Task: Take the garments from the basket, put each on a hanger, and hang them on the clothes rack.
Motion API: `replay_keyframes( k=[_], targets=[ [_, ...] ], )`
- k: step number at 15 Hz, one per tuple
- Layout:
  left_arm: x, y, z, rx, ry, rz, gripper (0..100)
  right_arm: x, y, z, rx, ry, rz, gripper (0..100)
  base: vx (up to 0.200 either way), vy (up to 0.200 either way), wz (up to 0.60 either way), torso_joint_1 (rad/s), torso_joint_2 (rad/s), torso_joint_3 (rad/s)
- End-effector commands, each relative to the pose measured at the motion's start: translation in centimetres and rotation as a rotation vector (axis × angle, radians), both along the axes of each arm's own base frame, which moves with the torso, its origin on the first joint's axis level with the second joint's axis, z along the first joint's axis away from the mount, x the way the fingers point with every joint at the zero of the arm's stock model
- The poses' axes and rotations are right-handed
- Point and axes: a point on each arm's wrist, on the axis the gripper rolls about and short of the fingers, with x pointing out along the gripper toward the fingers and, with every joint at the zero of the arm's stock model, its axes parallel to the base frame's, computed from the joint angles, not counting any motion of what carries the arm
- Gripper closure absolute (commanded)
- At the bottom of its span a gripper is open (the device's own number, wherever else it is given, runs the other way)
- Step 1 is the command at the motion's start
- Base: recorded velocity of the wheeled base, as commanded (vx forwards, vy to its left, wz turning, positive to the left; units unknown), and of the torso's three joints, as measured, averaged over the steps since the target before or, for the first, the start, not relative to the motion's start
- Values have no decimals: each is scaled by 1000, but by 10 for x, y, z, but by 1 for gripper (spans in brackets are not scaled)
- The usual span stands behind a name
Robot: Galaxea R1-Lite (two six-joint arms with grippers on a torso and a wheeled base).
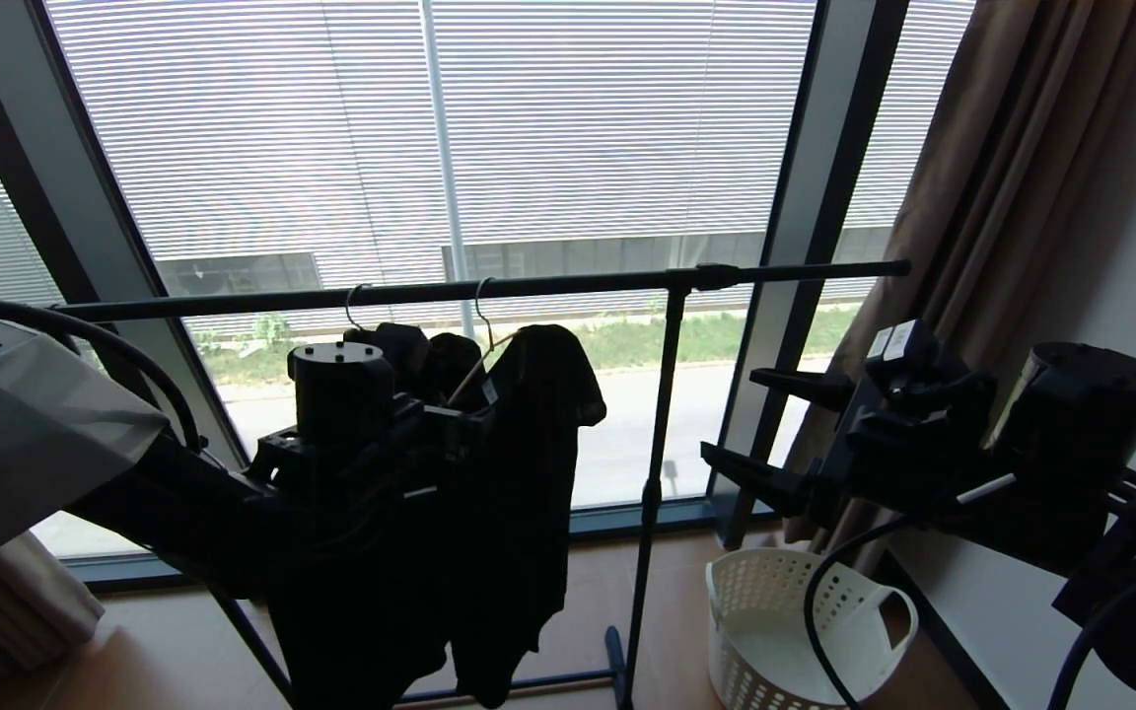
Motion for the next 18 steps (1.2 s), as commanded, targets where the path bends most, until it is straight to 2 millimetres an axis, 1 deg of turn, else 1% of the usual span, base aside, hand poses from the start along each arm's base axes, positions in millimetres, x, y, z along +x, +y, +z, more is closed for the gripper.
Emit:
replay_keyframes(
  k=[1, 3, 4, 6, 7, 9, 10, 11, 13, 15, 16, 18],
  targets=[
    [-23, 3, 33, -17, -41, -16, 0, -1, 0, 1, 0, -3, 1, 0, 0, 0, 0, 0, 0, 0],
    [-42, 6, 46, -17, -41, -30, 0, -5, -1, 3, 2, -7, 3, 0, 0, 0, 0, 0, 0, 0],
    [-67, 10, 56, -23, -53, -52, 0, -11, -3, 6, 6, -15, 6, 0, 0, 0, 0, 0, 0, 0],
    [-104, 21, 61, -11, -61, -80, 0, -34, -7, 15, 11, -43, 23, 0, 0, 0, 0, 0, 0, 0],
    [-123, 31, 60, 11, -66, -87, 0, -46, -12, 19, 16, -56, 20, 0, 0, 0, 0, 0, 0, 0],
    [-158, 48, 58, 49, -86, -99, 0, -67, -23, 17, 12, -54, -34, 0, 0, 0, 0, 0, 0, 0],
    [-182, 60, 54, 68, -102, -109, 0, -81, -30, 12, 1, -41, -53, 0, 0, 0, 0, 0, 0, 0],
    [-206, 72, 46, 94, -117, -116, 0, -96, -36, 6, -19, -39, -66, 0, 0, 0, 0, 0, 0, 0],
    [-240, 89, 33, 131, -148, -124, 0, -116, -44, -2, -43, -27, -144, 0, 0, 0, 0, 0, 0, 0],
    [-264, 102, 25, 154, -201, -113, 0, -142, -53, -15, -62, -7, -176, 0, 0, 0, 0, 0, 0, 0],
    [-274, 107, 24, 139, -228, -108, 0, -149, -57, -16, -63, -8, -187, 0, 0, 0, 0, 0, 0, 0],
    [-297, 118, 20, 135, -271, -101, 0, -178, -72, -18, -96, 30, -255, 0, 0, 0, 0, 0, 0, 0]
  ],
)
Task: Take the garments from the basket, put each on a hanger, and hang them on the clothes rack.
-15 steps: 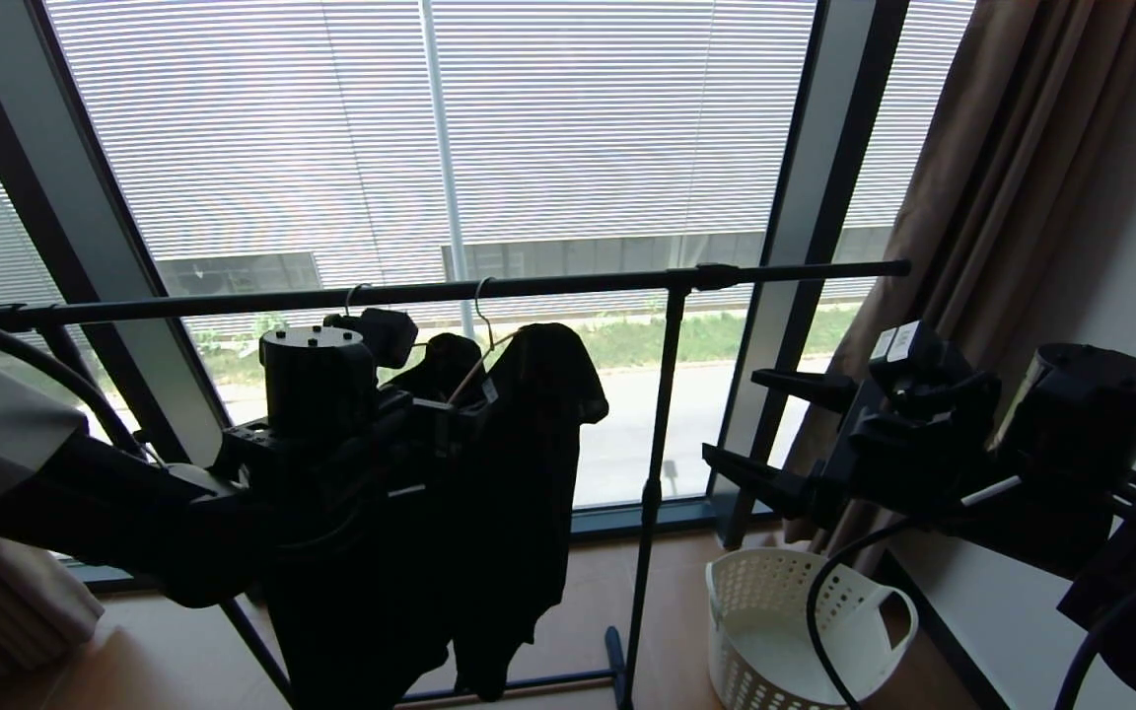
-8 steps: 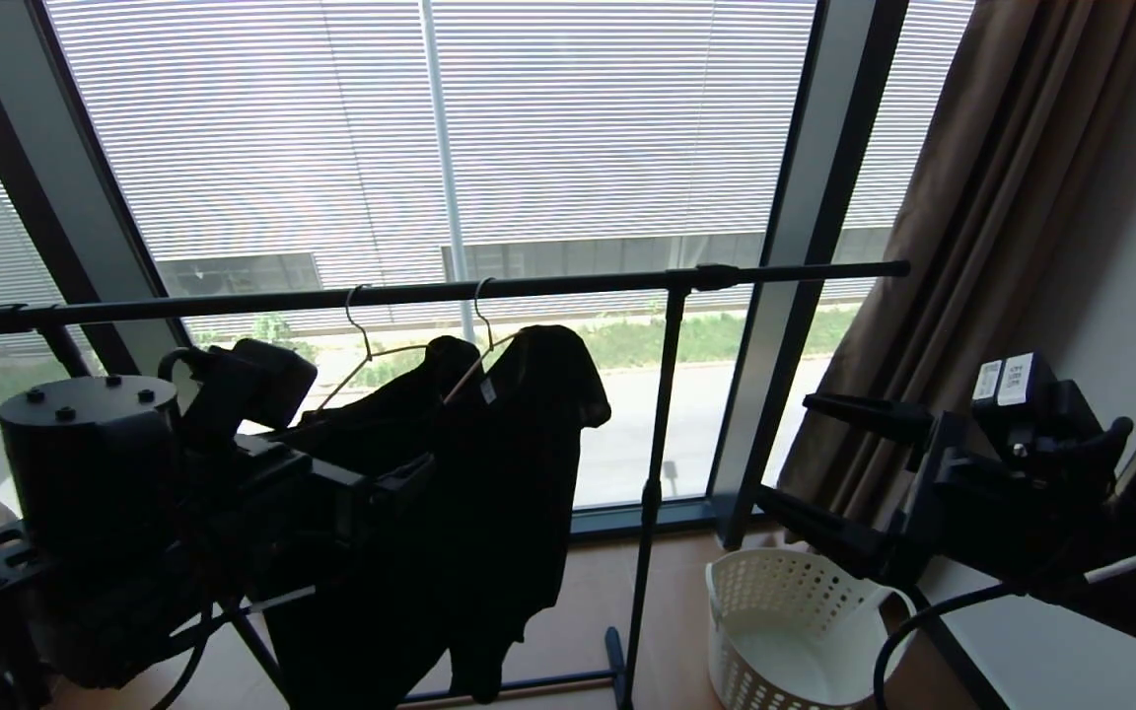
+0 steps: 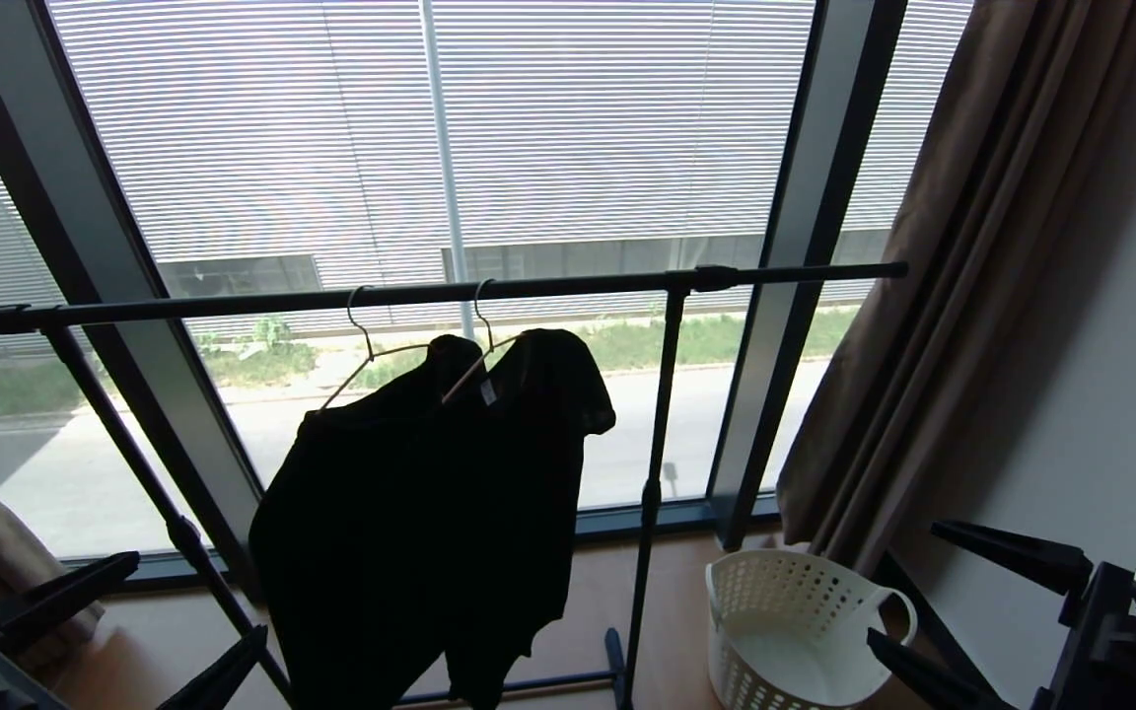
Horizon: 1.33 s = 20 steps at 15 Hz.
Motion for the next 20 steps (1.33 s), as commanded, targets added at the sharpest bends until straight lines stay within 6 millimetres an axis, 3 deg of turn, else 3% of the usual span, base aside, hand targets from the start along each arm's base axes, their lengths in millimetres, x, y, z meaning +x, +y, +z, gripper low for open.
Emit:
replay_keyframes(
  k=[1, 3, 7, 14, 20],
  targets=[
    [-33, 16, -5, -29, -100, 7, 0, -31, -15, 4, 8, -40, -43, 0, 0, 0, 0, 0, 0, 0],
    [-61, 30, -18, -7, -54, 35, 0, -63, -30, 4, -2, -24, -61, 0, 0, 0, 0, 0, 0, 0],
    [-75, 36, -32, -1, -43, 118, 0, -100, -50, 0, -39, -3, -184, 0, 0, 0, 0, 0, 0, 0],
    [-90, 40, -46, -8, -78, 238, 0, -124, -59, -30, 27, -34, -564, 0, 0, 0, 0, 0, 0, 0],
    [-92, 40, -54, -138, -24, 277, 0, -135, -58, -48, 151, -104, -665, 0, 0, 0, 0, 0, 0, 0]
  ],
)
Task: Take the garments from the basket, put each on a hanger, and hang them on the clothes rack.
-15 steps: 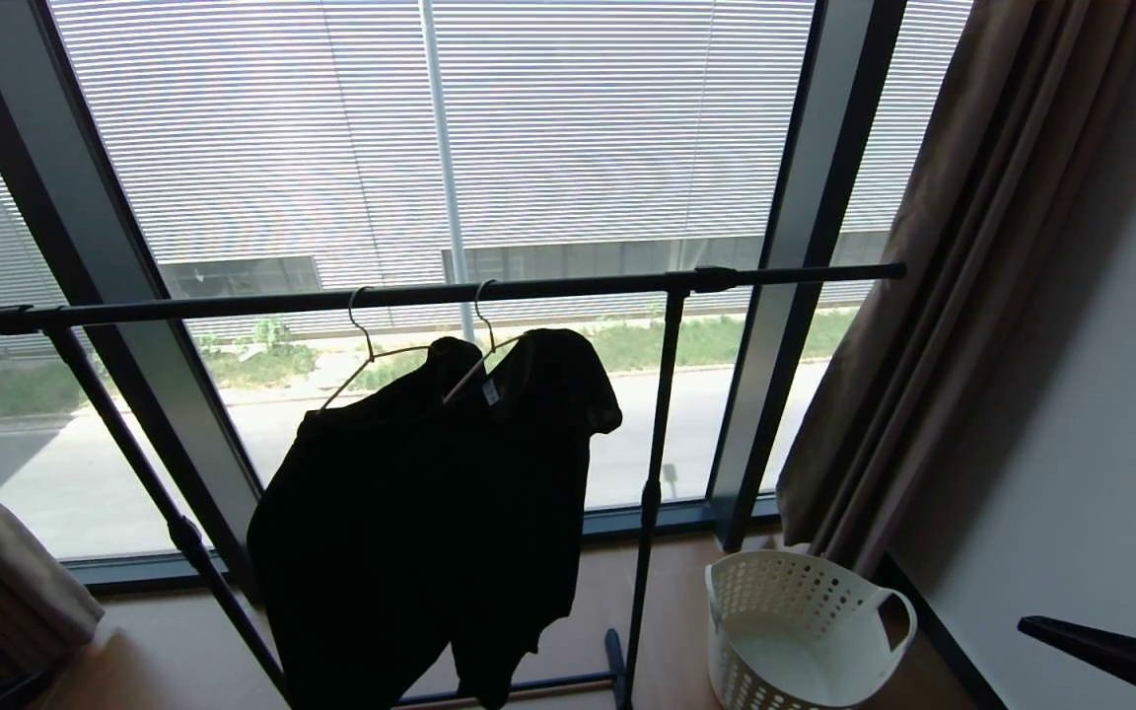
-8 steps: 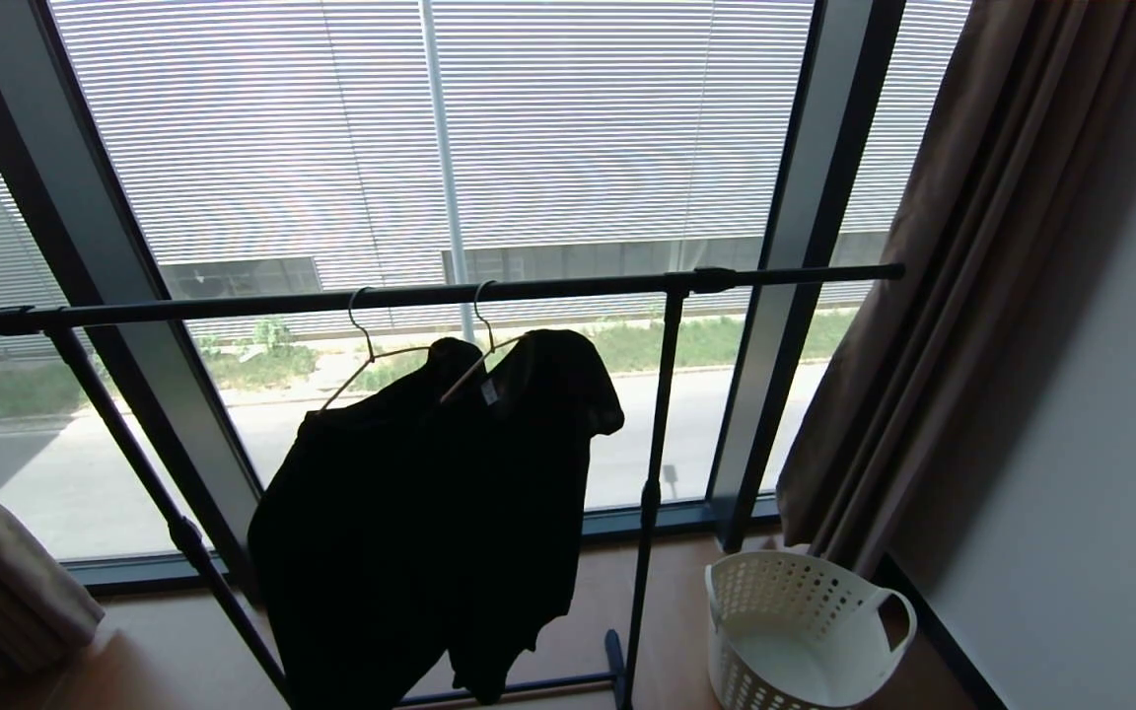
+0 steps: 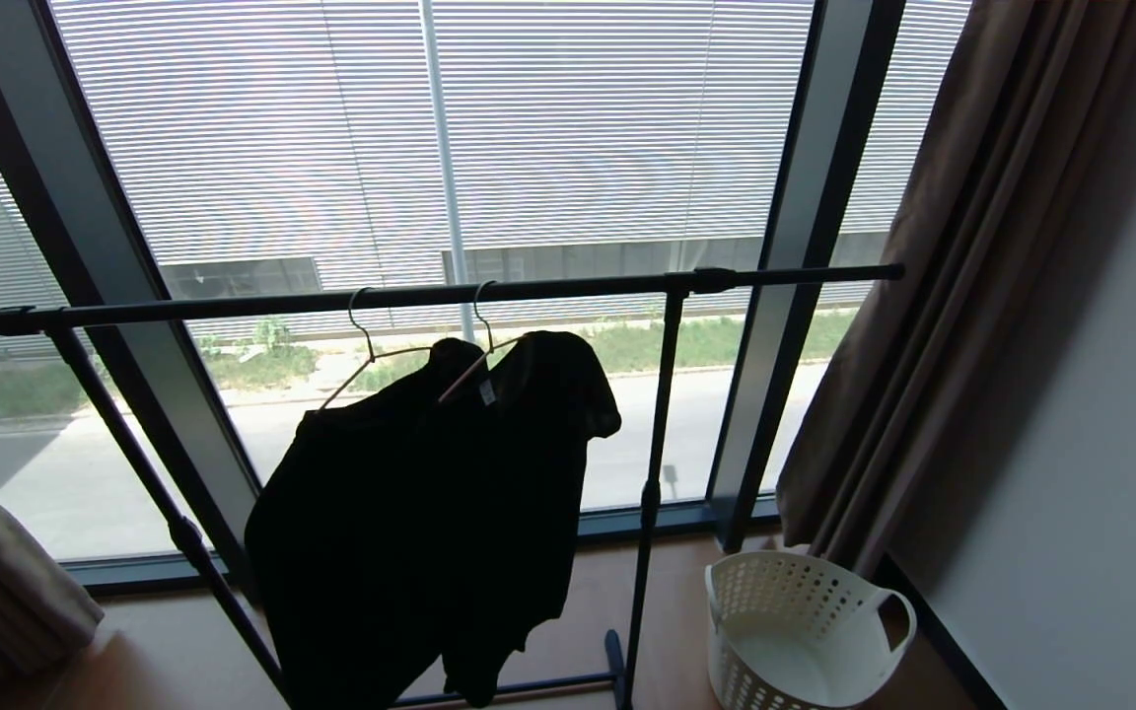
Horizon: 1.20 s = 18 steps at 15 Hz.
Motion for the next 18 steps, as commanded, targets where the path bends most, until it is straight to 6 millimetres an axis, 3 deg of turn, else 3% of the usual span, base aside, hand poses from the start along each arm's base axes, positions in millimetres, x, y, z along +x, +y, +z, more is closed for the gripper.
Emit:
replay_keyframes(
  k=[1, 6, 8, 9, 11, 18],
  targets=[
    [0, 0, -1, -7, 2, 4, 0, -4, 0, -4, 3, -45, -16, 0, 0, 0, 0, 0, 0, 0],
    [-2, -4, -1, 30, -2, 249, 0, -3, 1, -4, 32, -40, 17, 0, 0, 0, 0, 0, 0, 0],
    [-2, -5, -1, 1, -2, 222, 0, -3, 1, -4, 31, -42, 19, 0, 0, 0, 0, 0, 0, 0],
    [-3, -7, -3, -86, -12, 109, 0, -4, 1, -4, 31, -43, 20, 0, 0, 0, 0, 0, 0, 0],
    [-8, -7, -5, -79, -76, -30, 0, -3, 1, -4, 28, -47, 25, 0, 0, 0, 0, 0, 0, 0],
    [-9, -8, -5, -64, -81, -33, 0, -6, 1, -5, 42, -93, -3, 0, 0, 0, 0, 0, 0, 0]
  ],
)
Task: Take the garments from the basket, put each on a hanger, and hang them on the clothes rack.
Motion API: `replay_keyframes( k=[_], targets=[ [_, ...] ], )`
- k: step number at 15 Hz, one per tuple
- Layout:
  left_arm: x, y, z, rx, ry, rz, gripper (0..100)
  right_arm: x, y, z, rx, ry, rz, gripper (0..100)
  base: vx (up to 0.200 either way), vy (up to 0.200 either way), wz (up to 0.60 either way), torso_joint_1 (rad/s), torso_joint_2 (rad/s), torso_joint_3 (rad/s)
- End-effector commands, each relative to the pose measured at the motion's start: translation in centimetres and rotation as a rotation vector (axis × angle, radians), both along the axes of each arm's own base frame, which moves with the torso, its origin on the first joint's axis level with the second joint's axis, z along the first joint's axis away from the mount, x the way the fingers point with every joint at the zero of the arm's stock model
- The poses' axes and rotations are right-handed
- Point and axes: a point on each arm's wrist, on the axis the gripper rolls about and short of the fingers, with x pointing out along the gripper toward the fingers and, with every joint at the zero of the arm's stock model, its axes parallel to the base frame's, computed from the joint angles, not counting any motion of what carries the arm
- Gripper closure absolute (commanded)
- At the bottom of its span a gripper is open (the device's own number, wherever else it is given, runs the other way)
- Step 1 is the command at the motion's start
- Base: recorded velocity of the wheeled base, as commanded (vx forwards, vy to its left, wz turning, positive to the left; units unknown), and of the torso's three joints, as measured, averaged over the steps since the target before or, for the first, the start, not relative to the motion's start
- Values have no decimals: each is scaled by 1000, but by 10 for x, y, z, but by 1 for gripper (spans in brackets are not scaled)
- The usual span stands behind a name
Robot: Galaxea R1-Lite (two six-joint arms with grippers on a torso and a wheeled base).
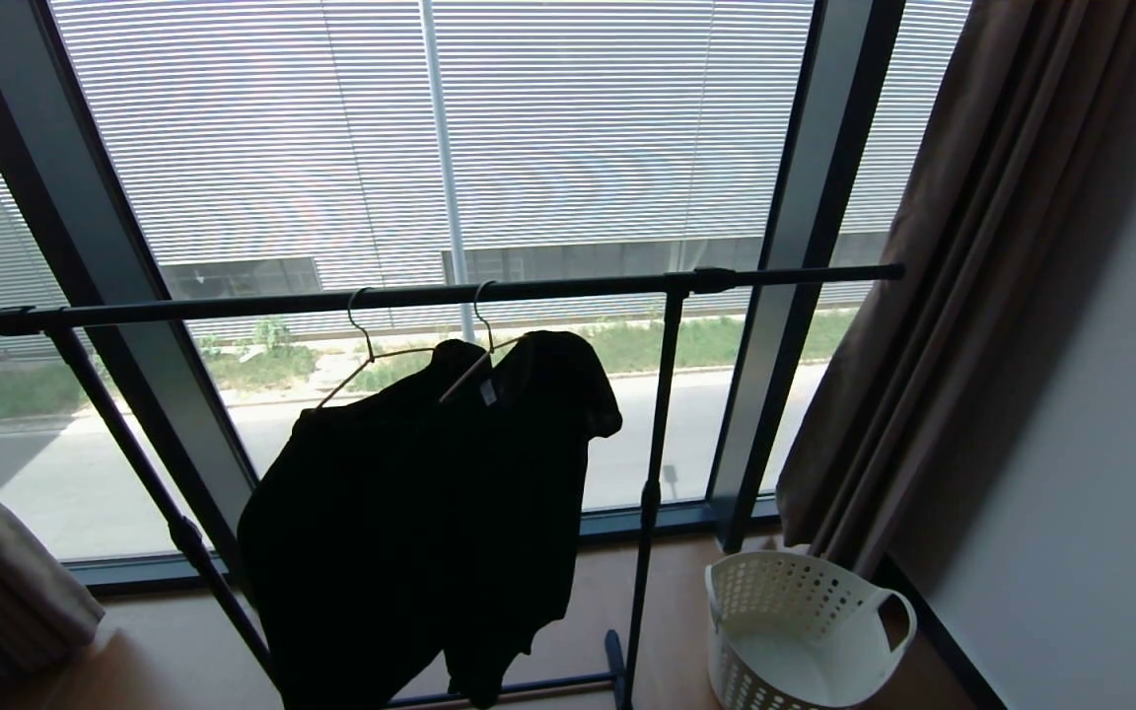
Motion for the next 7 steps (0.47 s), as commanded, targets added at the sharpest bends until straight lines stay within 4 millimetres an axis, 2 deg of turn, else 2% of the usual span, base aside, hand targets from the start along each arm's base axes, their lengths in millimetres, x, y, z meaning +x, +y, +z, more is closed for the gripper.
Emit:
replay_keyframes(
  k=[1, 7],
  targets=[
    [0, 0, 0, 0, 0, 1, 0, 0, 0, 0, -2, -1, 1, 0, 0, 0, 0, 0, 0, 0],
    [0, 0, 0, 0, 0, 1, 0, 0, 0, 0, -2, 0, 1, 0, 0, 0, 0, 0, 0, 0]
  ],
)
